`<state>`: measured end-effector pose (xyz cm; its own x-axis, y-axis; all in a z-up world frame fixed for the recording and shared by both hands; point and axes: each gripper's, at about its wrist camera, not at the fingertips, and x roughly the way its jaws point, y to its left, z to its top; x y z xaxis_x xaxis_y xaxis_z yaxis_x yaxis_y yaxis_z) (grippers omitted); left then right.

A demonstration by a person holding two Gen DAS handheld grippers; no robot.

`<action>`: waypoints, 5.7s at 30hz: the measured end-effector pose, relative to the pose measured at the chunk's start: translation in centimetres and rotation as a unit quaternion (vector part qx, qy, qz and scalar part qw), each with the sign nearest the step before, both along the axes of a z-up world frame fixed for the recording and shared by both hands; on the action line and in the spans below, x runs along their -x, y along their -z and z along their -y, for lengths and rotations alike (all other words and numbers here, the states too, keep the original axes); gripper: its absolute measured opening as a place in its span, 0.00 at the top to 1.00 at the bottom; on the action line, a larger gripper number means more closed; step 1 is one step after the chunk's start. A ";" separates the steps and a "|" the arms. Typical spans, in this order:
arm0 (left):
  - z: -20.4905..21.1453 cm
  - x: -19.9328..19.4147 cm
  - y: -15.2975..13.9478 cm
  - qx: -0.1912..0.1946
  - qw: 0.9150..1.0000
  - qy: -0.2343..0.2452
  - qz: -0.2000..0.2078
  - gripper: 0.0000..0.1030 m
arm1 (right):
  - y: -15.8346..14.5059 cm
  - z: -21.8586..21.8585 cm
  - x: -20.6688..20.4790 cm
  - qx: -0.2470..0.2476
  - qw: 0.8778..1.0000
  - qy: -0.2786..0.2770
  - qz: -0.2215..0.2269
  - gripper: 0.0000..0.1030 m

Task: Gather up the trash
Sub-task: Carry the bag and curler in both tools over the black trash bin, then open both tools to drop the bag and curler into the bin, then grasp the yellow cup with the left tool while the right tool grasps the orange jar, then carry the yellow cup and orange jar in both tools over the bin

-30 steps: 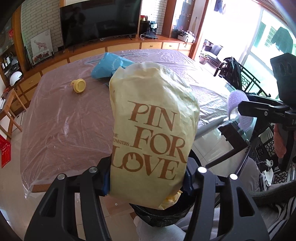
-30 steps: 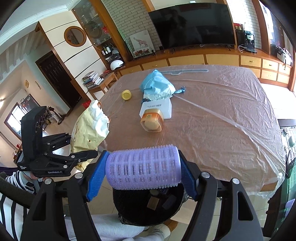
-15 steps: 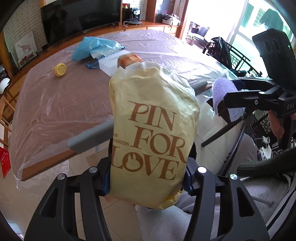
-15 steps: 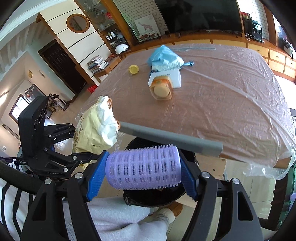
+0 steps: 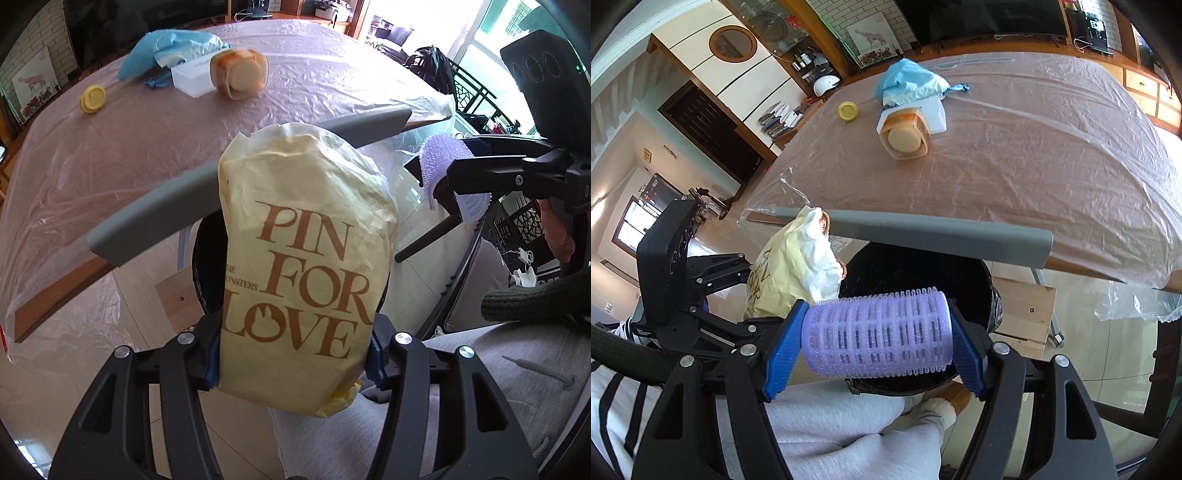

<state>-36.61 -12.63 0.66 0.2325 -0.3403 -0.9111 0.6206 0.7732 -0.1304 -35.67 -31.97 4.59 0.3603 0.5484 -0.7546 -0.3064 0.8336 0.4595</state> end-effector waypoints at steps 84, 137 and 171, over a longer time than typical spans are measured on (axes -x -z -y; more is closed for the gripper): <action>2.1 -2.9 7.9 -0.050 0.997 -0.036 -0.047 0.40 | 6.6 -2.2 -3.3 0.061 0.995 0.075 -0.034 0.31; -6.8 -26.0 -3.8 -0.019 0.995 -0.062 0.077 0.03 | -1.3 -7.0 -13.0 0.106 0.979 0.160 0.062 0.16; -6.1 -27.0 -3.9 0.008 0.998 -0.020 0.067 0.52 | 1.3 -5.1 -14.3 0.050 0.978 0.203 0.027 0.55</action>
